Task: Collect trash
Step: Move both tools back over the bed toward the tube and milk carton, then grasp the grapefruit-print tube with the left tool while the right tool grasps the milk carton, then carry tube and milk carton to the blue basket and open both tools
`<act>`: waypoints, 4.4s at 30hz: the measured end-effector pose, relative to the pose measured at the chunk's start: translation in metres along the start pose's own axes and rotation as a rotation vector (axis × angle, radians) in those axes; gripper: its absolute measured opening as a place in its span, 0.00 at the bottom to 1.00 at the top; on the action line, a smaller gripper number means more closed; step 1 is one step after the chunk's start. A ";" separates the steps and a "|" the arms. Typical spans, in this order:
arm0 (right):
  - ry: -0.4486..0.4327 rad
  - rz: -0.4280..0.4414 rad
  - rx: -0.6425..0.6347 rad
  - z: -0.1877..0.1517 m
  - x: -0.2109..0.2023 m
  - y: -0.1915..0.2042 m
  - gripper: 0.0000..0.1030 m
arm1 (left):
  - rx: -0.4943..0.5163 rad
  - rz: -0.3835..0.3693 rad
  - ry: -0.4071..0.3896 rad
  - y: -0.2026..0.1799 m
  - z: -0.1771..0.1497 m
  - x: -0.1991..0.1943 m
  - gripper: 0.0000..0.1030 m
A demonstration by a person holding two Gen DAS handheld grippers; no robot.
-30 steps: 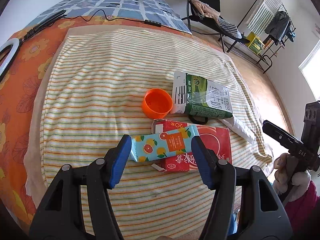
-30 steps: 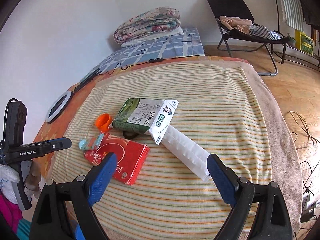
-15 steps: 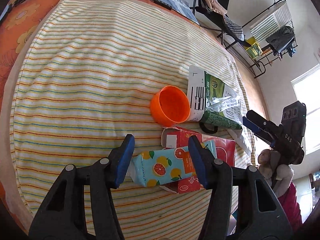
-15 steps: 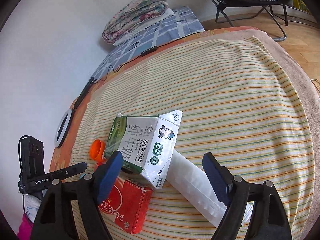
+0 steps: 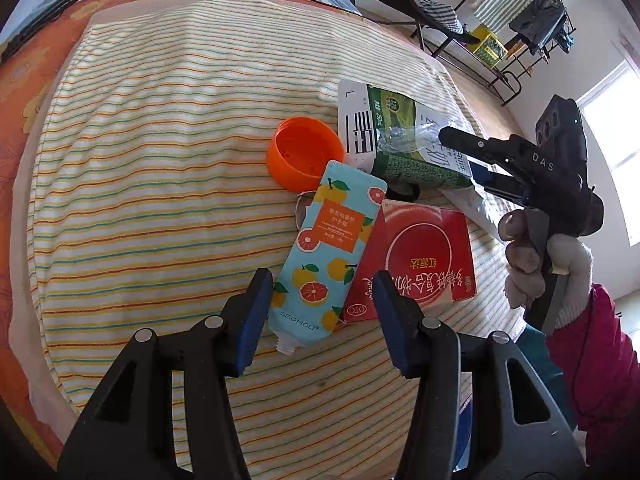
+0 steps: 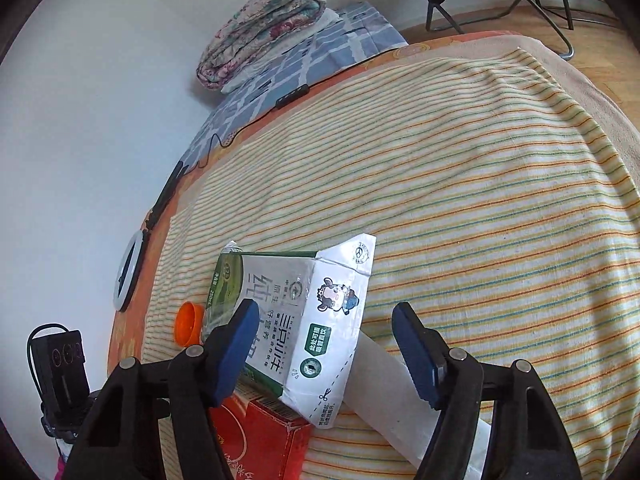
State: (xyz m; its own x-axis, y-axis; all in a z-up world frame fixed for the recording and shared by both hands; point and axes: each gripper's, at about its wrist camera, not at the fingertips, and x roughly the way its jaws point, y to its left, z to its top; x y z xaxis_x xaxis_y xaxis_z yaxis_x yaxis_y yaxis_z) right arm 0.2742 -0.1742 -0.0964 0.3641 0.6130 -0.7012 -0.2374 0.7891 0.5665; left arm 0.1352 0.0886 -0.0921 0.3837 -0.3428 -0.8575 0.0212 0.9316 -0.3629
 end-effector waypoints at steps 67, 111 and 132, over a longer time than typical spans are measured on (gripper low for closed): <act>-0.304 -0.037 -0.520 -0.085 -0.141 0.136 0.30 | 0.077 0.152 -0.199 -0.068 -0.048 -0.076 0.03; -0.005 -0.138 -0.469 -0.294 -0.195 0.065 0.31 | 0.230 0.112 -0.020 -0.153 -0.218 -0.027 0.04; 0.088 -0.148 -0.400 -0.296 -0.174 0.051 0.54 | 0.229 0.172 0.004 -0.151 -0.220 -0.015 0.49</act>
State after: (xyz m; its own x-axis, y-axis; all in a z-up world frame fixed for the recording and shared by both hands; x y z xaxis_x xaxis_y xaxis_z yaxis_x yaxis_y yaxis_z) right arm -0.0674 -0.2290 -0.0736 0.3459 0.4797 -0.8064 -0.5252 0.8112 0.2572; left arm -0.0770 -0.0734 -0.1045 0.3963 -0.1774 -0.9008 0.1643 0.9790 -0.1205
